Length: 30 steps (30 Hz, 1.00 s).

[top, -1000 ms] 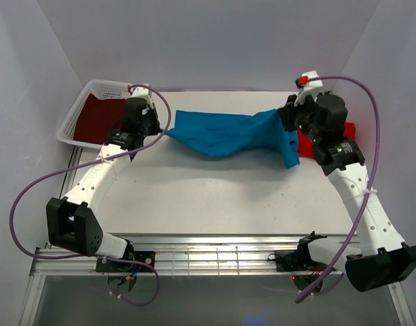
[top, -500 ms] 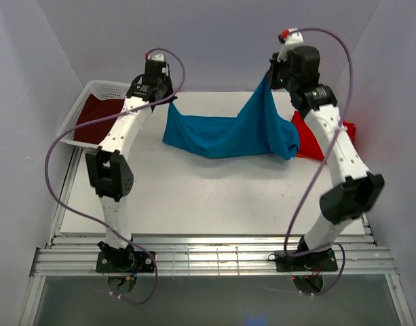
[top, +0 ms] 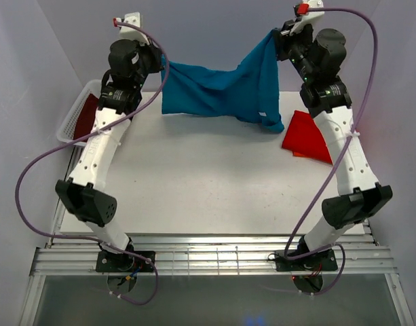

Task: Fold and stack the t-shirts
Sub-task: Flatten the tshirt out

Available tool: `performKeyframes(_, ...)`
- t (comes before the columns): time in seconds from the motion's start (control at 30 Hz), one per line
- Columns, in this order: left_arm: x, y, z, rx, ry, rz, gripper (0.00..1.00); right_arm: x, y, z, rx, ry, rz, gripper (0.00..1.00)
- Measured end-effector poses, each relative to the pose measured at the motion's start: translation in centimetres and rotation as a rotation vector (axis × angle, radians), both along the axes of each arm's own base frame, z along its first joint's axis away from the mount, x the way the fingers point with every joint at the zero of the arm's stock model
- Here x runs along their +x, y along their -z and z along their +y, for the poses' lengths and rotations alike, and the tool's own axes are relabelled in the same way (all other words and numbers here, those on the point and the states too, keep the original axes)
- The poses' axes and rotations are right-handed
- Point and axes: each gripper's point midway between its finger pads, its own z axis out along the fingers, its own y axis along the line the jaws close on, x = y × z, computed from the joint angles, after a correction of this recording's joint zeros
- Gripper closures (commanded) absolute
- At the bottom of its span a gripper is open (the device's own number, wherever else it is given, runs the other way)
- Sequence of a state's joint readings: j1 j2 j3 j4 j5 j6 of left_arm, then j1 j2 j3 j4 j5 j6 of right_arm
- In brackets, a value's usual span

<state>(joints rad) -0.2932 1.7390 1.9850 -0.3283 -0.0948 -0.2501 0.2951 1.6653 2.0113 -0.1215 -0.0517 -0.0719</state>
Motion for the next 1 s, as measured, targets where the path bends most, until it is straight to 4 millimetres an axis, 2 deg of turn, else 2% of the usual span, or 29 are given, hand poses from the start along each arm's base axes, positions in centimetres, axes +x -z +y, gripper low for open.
performKeyframes(0.07, -2.4, -3.6, 0.5, -0.013, 0.011, -0.111, 1.00, -2.3, -2.6, -0.1, 0.002, -0.025, -0.086, 0.92)
performKeyframes(0.13, -4.4, -5.4, 1.0, -0.019, 0.015, -0.181, 1.00, -4.6, -3.8, 0.1, -0.005, -0.046, -0.139, 0.92)
performKeyframes(0.2, -5.7, -5.4, 1.5, -0.016, 0.015, -0.206, 1.00, -6.5, -3.6, 0.7, -0.019, -0.072, -0.153, 0.92)
performKeyframes(0.27, -6.0, -2.8, 1.5, -0.007, 0.016, -0.172, 1.00, -7.7, -1.7, 1.5, -0.042, -0.095, -0.129, 0.92)
performKeyframes(0.33, -5.9, 2.0, 1.5, 0.007, 0.017, -0.084, 1.00, -8.8, 2.4, 2.5, -0.079, -0.124, -0.064, 0.92)
performKeyframes(0.37, -5.7, 5.5, 1.4, 0.019, 0.017, -0.011, 1.00, -9.1, 5.0, 3.0, -0.099, -0.135, -0.011, 0.92)
performKeyframes(0.4, -5.6, 9.9, 1.3, 0.034, 0.016, 0.085, 1.00, -9.4, 7.7, 3.4, -0.119, -0.145, 0.044, 0.92)
performKeyframes(0.43, -5.8, 12.9, 1.3, 0.038, 0.013, 0.151, 1.00, -9.7, 10.8, 3.7, -0.140, -0.153, 0.105, 0.92)
performKeyframes(0.47, -6.4, 16.9, 1.3, 0.047, 0.008, 0.244, 1.00, -10.1, 14.0, 3.9, -0.162, -0.158, 0.176, 0.92)
performKeyframes(0.53, -8.9, 24.2, 1.7, 0.067, -0.010, 0.430, 1.00, -11.5, 20.2, 3.8, -0.206, -0.163, 0.324, 0.92)
performKeyframes(0.6, -12.0, 29.0, 2.1, 0.086, -0.040, 0.571, 1.00, -13.8, 24.9, 3.5, -0.235, -0.159, 0.446, 0.92)
performKeyframes(0.63, -13.6, 30.5, 2.1, 0.090, -0.052, 0.623, 1.00, -14.9, 26.4, 3.4, -0.247, -0.164, 0.487, 0.92)
performKeyframes(0.67, -14.9, 31.2, 2.3, 0.089, -0.068, 0.657, 1.00, -16.4, 27.6, 3.4, -0.257, -0.172, 0.526, 0.92)
performKeyframes(0.73, -17.1, 30.8, 2.5, 0.067, -0.090, 0.679, 1.00, -19.1, 28.6, 3.5, -0.257, -0.189, 0.580, 0.92)
performKeyframes(0.9, -19.9, 25.9, 4.1, -0.063, -0.188, 0.603, 1.00, -24.3, 27.5, 5.0, -0.185, -0.255, 0.632, 0.92)
performKeyframes(1.0, -21.6, 24.6, 5.4, -0.118, -0.250, 0.590, 1.00, -27.1, 28.5, 5.8, -0.170, -0.280, 0.706, 0.92)
